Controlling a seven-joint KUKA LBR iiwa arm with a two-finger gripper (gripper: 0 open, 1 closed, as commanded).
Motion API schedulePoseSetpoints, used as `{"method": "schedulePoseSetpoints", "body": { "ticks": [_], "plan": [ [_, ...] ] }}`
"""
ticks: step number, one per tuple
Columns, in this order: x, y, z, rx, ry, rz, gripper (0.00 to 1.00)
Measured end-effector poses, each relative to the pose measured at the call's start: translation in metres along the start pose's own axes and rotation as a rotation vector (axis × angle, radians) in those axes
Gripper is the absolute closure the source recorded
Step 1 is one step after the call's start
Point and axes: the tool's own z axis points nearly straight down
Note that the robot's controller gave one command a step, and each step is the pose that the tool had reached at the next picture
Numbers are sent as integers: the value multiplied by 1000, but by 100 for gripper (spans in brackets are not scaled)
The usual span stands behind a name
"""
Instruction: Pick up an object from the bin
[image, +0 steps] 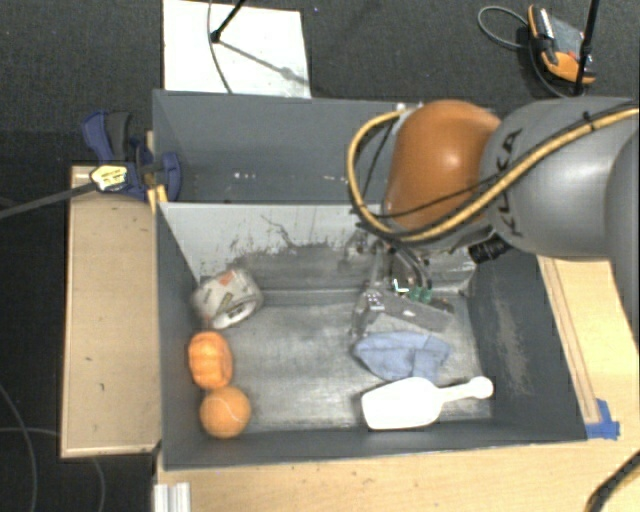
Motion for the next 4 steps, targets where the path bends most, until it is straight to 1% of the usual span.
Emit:
{"method": "schedulePoseSetpoints", "body": {
  "ticks": [1,2,3,4],
  "plan": [
    [-2,0,-4,0,-8,2,0],
    [14,-49,70,0,-12,5,0],
    [18,-67,80,0,-5,13,0],
    [33,-88,67,1,-6,30,0]
  ]
}}
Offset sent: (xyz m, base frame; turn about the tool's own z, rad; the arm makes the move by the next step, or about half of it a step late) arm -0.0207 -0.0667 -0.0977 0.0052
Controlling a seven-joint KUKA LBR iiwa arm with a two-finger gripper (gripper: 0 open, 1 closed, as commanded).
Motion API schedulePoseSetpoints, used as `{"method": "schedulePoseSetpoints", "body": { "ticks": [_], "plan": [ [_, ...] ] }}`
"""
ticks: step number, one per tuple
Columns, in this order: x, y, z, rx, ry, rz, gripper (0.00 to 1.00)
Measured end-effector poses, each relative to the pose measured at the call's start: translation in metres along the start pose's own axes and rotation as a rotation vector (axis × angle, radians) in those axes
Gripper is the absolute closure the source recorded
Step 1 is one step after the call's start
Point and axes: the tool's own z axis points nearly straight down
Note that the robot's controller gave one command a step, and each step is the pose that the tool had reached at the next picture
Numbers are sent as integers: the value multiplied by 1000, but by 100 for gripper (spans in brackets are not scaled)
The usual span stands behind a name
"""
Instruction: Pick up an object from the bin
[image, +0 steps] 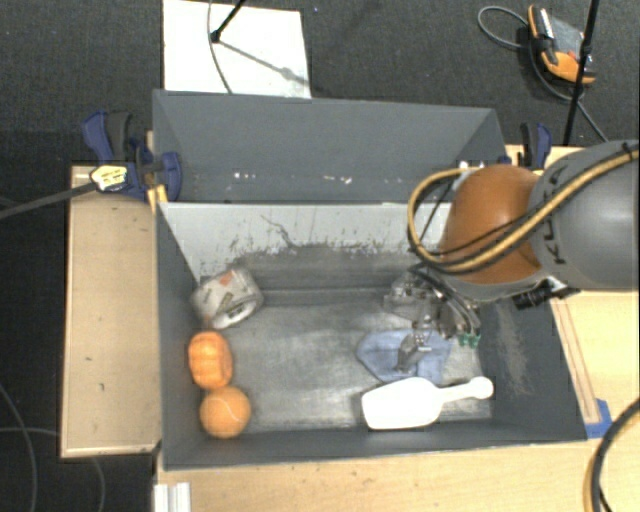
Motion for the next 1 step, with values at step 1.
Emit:
{"method": "schedulePoseSetpoints", "body": {
  "ticks": [1],
  "plan": [
    [-4,-5,29,-1,-1,-9,0]
  ]
}}
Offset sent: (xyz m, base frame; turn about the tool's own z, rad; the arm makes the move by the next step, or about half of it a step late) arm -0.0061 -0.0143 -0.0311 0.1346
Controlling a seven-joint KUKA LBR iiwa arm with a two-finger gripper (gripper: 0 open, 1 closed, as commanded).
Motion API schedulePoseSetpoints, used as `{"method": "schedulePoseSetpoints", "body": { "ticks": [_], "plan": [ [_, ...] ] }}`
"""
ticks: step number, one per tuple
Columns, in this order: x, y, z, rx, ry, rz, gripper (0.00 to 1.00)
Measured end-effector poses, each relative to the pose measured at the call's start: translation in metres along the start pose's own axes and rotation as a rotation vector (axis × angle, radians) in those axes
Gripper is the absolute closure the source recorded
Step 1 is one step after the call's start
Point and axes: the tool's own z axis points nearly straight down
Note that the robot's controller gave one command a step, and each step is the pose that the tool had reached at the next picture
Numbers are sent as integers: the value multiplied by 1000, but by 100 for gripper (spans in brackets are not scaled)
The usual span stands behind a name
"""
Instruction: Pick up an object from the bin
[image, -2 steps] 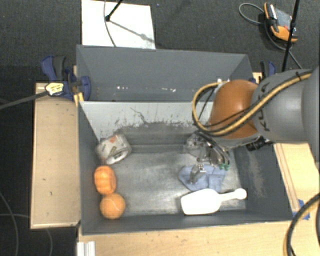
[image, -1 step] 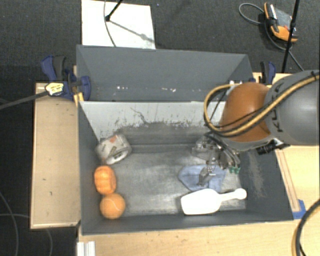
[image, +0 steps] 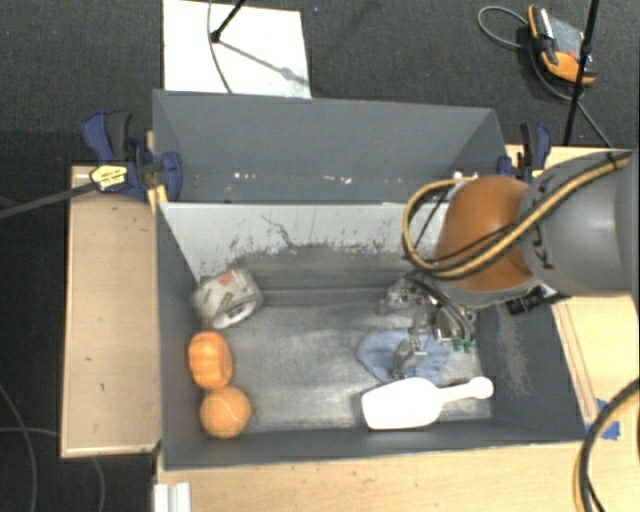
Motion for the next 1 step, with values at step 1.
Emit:
{"method": "schedulePoseSetpoints", "body": {
  "ticks": [1],
  "plan": [
    [8,-8,-1,-1,1,144,100]
  ]
}}
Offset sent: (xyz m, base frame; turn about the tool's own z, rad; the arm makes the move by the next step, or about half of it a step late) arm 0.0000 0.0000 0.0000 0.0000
